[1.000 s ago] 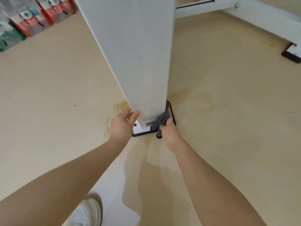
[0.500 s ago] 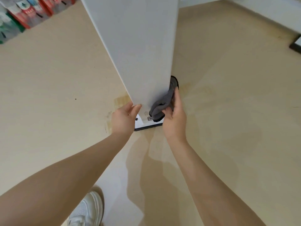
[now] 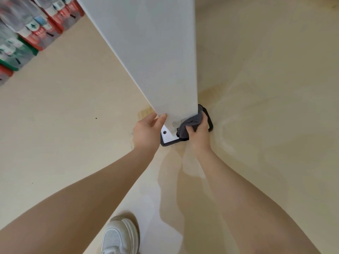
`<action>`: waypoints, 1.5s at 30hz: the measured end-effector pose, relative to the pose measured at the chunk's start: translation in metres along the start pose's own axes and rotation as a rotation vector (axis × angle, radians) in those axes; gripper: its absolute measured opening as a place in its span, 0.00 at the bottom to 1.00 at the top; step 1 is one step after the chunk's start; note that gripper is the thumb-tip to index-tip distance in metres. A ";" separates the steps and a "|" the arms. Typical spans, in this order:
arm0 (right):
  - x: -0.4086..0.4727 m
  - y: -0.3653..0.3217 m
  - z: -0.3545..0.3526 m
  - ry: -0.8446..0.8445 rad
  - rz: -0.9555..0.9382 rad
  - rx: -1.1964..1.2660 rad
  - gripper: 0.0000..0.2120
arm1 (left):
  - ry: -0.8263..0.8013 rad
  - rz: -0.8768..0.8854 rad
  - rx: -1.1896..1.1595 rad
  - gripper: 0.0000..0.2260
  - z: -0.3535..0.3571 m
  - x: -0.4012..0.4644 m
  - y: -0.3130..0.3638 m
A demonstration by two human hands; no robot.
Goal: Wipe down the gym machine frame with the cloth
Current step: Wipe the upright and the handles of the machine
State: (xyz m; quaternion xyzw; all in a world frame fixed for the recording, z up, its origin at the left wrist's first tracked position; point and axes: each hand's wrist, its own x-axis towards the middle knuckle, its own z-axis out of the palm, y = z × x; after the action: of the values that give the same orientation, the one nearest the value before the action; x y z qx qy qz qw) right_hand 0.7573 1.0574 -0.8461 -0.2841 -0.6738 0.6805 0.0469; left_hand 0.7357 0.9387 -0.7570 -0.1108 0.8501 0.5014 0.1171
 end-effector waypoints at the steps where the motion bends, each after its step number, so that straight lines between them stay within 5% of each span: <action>1: -0.004 -0.008 0.001 0.028 -0.056 0.013 0.27 | -0.001 0.002 -0.002 0.09 0.000 -0.001 -0.001; 9: -0.025 -0.103 -0.005 0.114 -0.524 0.093 0.26 | -0.021 -0.034 -0.022 0.13 -0.002 -0.001 0.004; 15: -0.025 -0.077 -0.005 0.073 -0.249 -0.061 0.33 | -0.113 -0.019 0.040 0.08 -0.008 -0.003 0.006; 17: -0.024 -0.067 -0.007 0.048 -0.176 -0.110 0.34 | -0.195 -0.006 0.076 0.17 -0.013 -0.005 0.007; 22: -0.035 -0.090 -0.002 0.131 -0.267 -0.092 0.32 | -0.279 -0.048 0.045 0.21 -0.030 -0.011 0.024; 26: -0.051 -0.144 -0.003 0.163 -0.434 -0.064 0.33 | -0.198 0.116 -0.088 0.31 -0.051 -0.026 0.042; 33: -0.070 -0.221 -0.006 0.178 -0.675 -0.196 0.34 | -0.228 0.387 -0.322 0.23 -0.063 -0.054 0.093; 39: -0.046 -0.163 -0.004 0.071 -0.572 -0.116 0.34 | -0.221 0.387 -0.289 0.33 -0.061 -0.038 0.069; 45: -0.040 -0.069 0.008 0.054 -0.195 -0.260 0.42 | -0.271 0.419 -0.296 0.37 -0.050 -0.036 0.053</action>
State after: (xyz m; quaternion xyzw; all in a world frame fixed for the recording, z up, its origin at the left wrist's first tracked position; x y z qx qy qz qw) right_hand 0.7651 1.0380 -0.7683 -0.2394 -0.7790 0.5719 0.0937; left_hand 0.7492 0.9225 -0.6782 0.1195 0.7485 0.6436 0.1062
